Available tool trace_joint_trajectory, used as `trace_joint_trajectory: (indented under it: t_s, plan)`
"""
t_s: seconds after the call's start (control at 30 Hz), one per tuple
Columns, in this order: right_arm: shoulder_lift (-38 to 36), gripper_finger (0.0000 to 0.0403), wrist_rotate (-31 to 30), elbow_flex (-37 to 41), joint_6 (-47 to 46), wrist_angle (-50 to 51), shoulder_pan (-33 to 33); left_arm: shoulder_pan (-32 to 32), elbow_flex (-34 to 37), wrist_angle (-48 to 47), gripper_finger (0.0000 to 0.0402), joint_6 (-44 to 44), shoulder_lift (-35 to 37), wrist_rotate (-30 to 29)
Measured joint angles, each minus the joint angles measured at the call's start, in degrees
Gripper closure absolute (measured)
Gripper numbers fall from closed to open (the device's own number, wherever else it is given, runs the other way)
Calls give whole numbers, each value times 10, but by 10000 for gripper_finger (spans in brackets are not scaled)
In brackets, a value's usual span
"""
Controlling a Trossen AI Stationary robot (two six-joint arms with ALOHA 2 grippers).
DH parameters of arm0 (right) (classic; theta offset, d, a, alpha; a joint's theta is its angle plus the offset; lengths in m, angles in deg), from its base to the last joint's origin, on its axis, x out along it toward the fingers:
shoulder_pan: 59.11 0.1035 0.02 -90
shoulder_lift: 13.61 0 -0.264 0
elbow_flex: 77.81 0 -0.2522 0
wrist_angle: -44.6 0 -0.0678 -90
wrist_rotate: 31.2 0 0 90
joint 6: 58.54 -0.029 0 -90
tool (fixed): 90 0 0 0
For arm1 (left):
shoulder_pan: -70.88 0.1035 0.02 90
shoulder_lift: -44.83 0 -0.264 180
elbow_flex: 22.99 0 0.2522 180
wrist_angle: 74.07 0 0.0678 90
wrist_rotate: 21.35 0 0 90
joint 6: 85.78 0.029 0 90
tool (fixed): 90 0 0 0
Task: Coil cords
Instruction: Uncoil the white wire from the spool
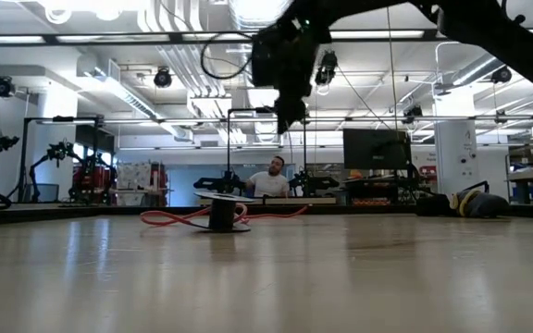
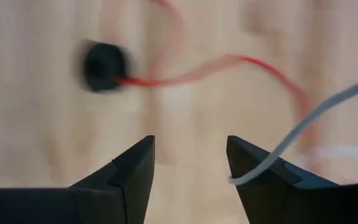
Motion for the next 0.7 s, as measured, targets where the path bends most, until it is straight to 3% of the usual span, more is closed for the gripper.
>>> trace_joint_trajectory:
  t_s: [0.23,0.43,0.53,0.7]
  plan:
    - [-17,208,165,-25,-33,2,109,0,0,-4,401,12,-4,-33]
    - [-84,218,172,-25,-78,-12,208,0,0,-20,401,24,-8,-69]
    - [-133,230,75,-25,-99,-12,248,0,0,-8,401,25,-8,-67]
    - [-214,253,-281,-25,-127,2,296,0,0,16,401,-5,-7,-9]
